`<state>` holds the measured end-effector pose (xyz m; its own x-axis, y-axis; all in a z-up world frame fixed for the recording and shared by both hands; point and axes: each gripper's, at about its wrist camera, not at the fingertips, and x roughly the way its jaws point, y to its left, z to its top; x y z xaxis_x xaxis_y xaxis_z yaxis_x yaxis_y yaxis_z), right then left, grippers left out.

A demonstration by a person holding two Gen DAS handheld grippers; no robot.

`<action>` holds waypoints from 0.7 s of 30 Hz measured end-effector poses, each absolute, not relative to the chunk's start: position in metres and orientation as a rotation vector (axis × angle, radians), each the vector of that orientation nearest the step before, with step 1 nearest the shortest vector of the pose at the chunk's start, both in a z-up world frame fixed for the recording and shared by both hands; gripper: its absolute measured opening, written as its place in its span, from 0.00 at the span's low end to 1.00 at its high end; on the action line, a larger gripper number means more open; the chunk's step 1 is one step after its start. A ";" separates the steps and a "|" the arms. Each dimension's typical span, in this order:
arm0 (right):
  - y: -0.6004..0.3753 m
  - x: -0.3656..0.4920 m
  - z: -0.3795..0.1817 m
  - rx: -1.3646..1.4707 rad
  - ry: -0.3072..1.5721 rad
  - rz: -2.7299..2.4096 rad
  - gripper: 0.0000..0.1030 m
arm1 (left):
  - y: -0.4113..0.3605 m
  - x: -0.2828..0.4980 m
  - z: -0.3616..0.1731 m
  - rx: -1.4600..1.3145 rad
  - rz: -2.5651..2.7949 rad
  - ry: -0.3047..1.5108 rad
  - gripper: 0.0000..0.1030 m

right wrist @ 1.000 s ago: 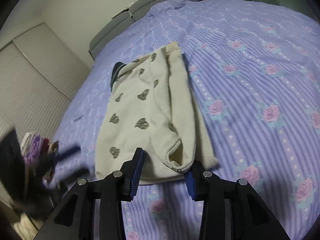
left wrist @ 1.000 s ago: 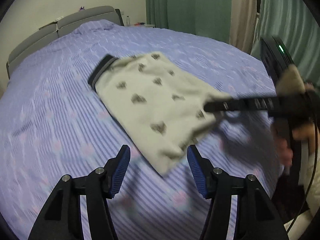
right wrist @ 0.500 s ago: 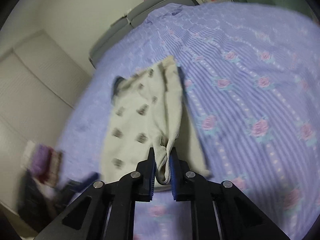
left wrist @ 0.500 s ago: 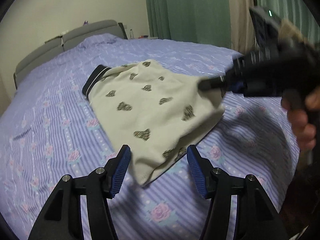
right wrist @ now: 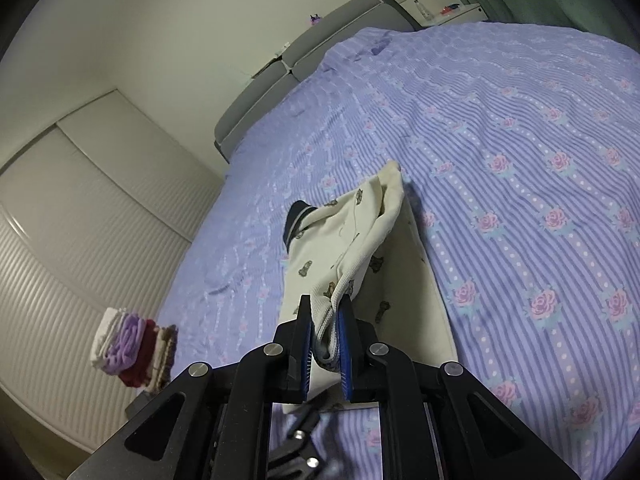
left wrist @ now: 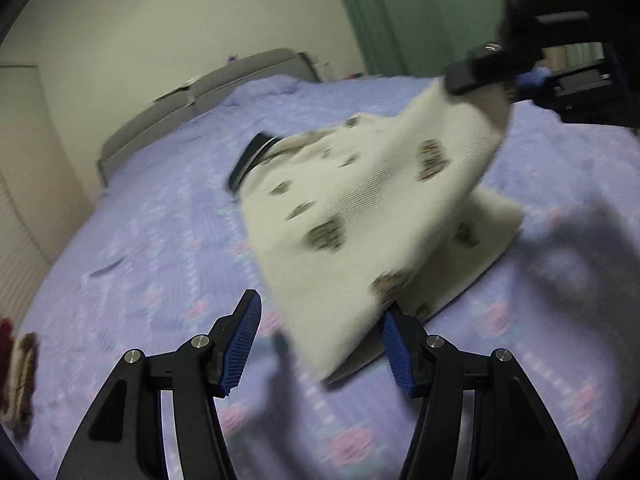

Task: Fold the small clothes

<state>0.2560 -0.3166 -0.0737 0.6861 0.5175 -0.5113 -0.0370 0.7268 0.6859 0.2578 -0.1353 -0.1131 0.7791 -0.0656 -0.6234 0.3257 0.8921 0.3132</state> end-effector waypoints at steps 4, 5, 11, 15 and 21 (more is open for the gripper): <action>-0.322 0.254 -0.089 0.692 0.800 0.302 0.12 | -0.114 0.260 -0.116 0.371 -0.142 0.687 0.56; -0.324 0.253 -0.097 0.700 0.815 0.294 0.12 | -0.109 0.261 -0.117 0.349 -0.135 0.701 0.56; -0.327 0.255 -0.129 0.676 0.881 0.246 0.12 | -0.101 0.255 -0.123 0.296 -0.105 0.726 0.56; -0.321 0.255 -0.140 0.610 0.903 0.225 0.12 | -0.098 0.252 -0.125 0.266 -0.098 0.740 0.56; -0.309 0.248 -0.137 0.477 0.881 0.176 0.15 | -0.091 0.253 -0.125 0.239 -0.119 0.763 0.56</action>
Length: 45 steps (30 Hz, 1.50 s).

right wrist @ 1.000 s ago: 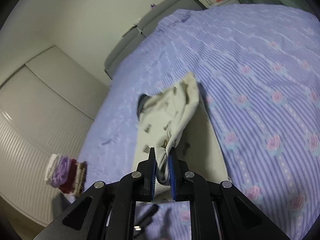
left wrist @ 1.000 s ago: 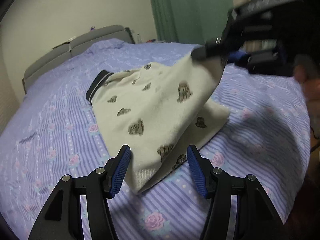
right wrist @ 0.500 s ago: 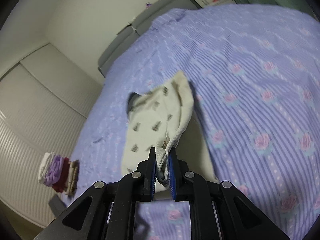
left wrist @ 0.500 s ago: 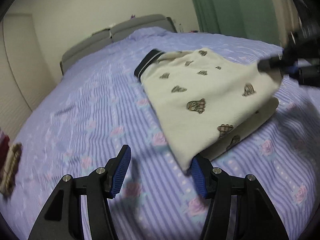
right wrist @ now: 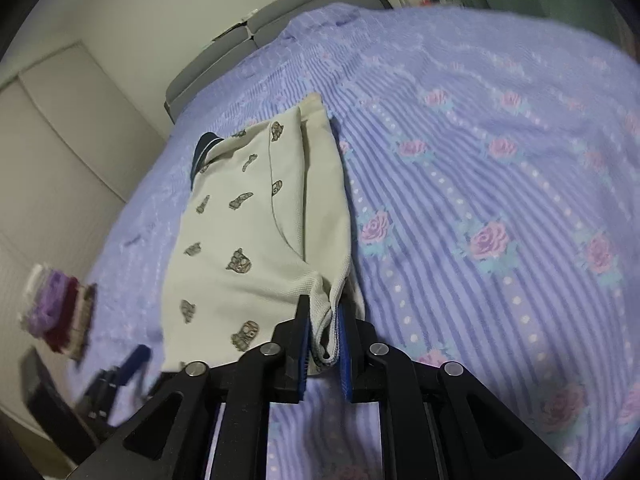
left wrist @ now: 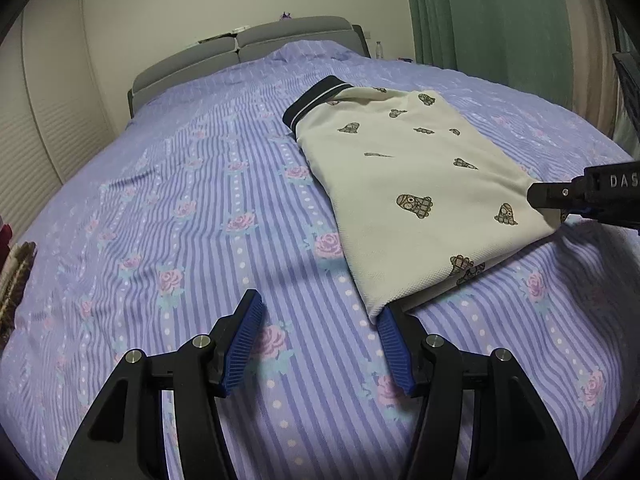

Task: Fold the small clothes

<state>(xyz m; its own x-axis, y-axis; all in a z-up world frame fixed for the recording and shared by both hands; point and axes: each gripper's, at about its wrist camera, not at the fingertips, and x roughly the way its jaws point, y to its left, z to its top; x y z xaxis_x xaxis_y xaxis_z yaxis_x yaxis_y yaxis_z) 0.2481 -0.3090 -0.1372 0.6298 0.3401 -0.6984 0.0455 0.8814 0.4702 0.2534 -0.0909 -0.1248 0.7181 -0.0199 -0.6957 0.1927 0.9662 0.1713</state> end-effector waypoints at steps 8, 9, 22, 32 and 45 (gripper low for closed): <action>-0.311 0.224 -0.118 0.350 0.839 -0.039 0.55 | -0.072 0.239 -0.105 0.206 -0.151 0.788 0.65; -0.312 0.220 -0.115 0.369 0.833 -0.057 0.59 | -0.068 0.238 -0.101 0.199 -0.150 0.785 0.66; -0.265 0.183 -0.136 0.688 0.759 0.048 0.80 | -0.043 0.252 -0.058 0.187 -0.208 0.709 0.76; -0.279 0.208 -0.163 0.927 0.650 -0.014 0.83 | -0.046 0.267 -0.060 0.125 -0.264 0.741 0.77; -0.281 0.239 -0.160 0.940 0.595 -0.090 0.65 | -0.039 0.304 -0.073 0.087 -0.286 0.785 0.77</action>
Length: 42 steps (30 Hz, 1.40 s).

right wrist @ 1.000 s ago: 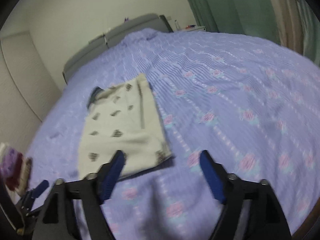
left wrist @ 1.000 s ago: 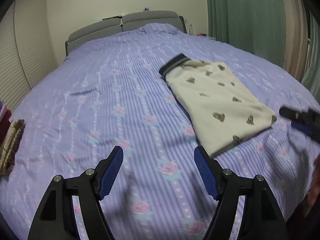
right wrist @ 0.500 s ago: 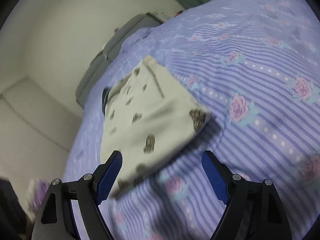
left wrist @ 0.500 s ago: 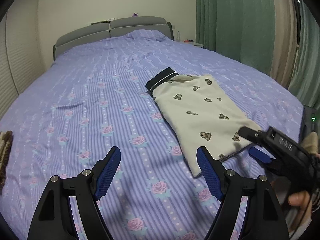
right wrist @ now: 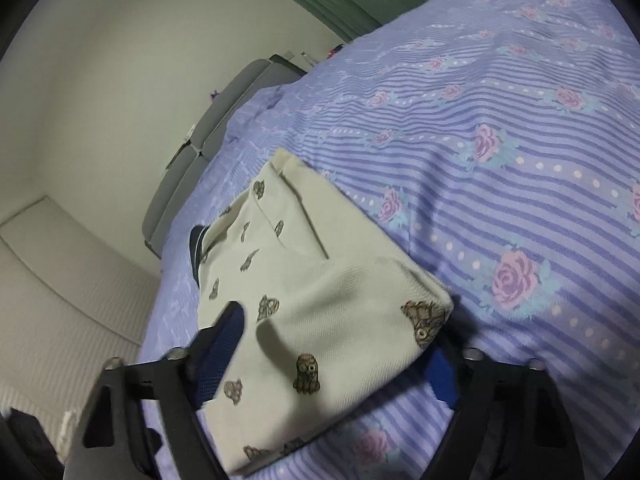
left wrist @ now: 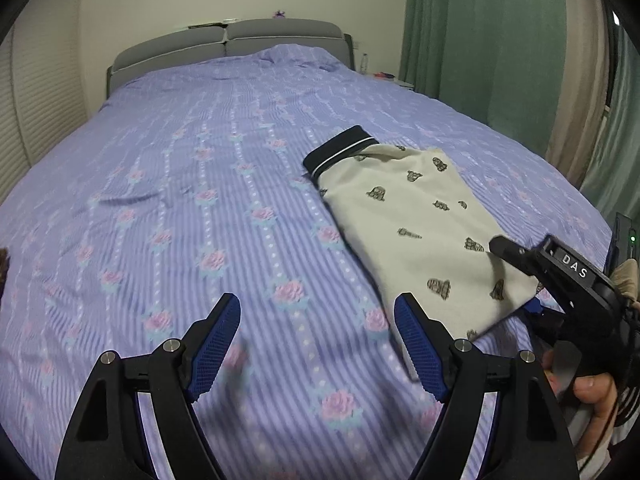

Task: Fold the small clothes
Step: 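Grasp the navy collar with the left gripper while the right gripper pinches the hem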

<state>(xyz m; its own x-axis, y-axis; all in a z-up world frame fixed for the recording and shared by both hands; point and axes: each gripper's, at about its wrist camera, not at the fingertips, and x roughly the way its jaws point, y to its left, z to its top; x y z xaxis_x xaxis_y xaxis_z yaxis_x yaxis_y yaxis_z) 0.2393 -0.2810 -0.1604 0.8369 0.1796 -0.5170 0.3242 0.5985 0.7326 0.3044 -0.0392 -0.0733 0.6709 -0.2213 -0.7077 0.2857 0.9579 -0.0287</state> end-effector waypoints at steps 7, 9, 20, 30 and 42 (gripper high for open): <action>-0.293 0.238 -0.164 0.998 0.594 -0.081 0.34 | -0.048 0.359 -0.080 0.033 -0.418 0.838 0.77; -0.293 0.235 -0.163 0.994 0.599 -0.089 0.31 | -0.048 0.378 -0.084 -0.014 -0.449 0.875 0.77; -0.280 0.242 -0.151 0.817 0.655 -0.154 0.30 | -0.060 0.450 -0.111 -0.202 -0.540 1.010 0.74; -0.279 0.244 -0.153 0.795 0.655 -0.158 0.30 | -0.061 0.485 -0.125 -0.376 -0.564 1.032 0.54; -0.276 0.243 -0.138 0.758 0.627 -0.138 0.19 | -0.084 0.454 -0.075 -0.057 -0.564 0.895 0.23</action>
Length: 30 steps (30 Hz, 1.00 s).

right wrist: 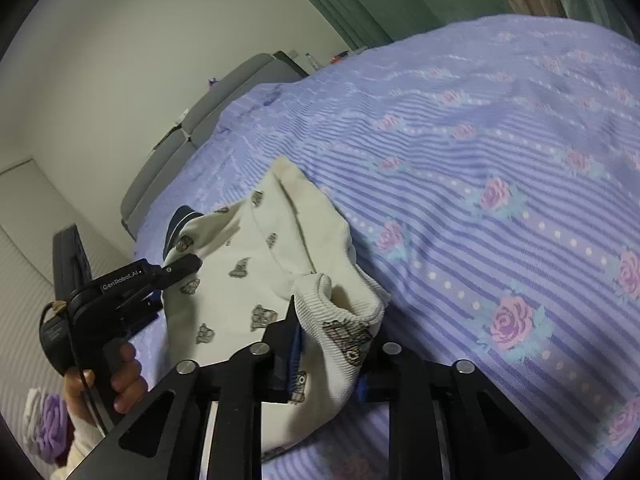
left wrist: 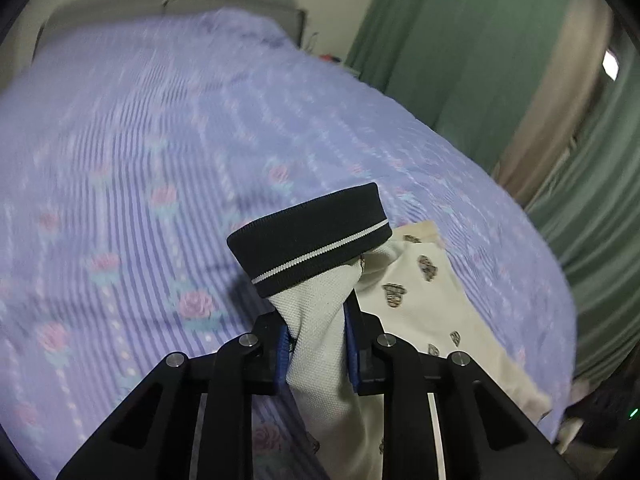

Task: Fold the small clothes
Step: 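Grasp the navy collar with the left gripper while the right gripper pinches the hem, then lift the folded shirt with both grippers and carry it toward the clothes stack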

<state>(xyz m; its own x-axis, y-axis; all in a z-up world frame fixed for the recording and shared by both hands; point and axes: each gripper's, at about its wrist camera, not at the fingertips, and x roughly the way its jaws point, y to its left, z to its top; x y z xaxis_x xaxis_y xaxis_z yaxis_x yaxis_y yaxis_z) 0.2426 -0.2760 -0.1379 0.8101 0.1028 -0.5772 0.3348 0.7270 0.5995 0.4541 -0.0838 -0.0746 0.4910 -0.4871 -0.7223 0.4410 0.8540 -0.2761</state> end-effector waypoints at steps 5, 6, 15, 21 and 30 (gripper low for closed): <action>-0.269 0.238 -0.118 0.715 0.606 -0.105 0.17 | -0.088 0.444 -0.046 0.009 -0.571 0.857 0.21; -0.267 0.236 -0.113 0.710 0.600 -0.096 0.17 | -0.086 0.441 -0.041 0.019 -0.566 0.849 0.21; -0.245 0.209 -0.066 0.651 0.539 -0.026 0.17 | -0.056 0.386 0.018 0.113 -0.534 0.745 0.21; -0.214 0.186 -0.032 0.608 0.498 0.057 0.17 | -0.020 0.342 0.054 0.167 -0.487 0.680 0.21; -0.149 0.157 0.022 0.516 0.448 0.184 0.17 | 0.060 0.292 0.114 0.186 -0.416 0.601 0.21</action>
<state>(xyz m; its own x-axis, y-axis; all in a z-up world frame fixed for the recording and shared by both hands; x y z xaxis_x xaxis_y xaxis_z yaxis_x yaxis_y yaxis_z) 0.1567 -0.1495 0.0221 0.8878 0.2795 -0.3657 -0.0581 0.8563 0.5133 0.2922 0.0596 0.1140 0.7451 -0.3247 -0.5826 0.4312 0.9009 0.0494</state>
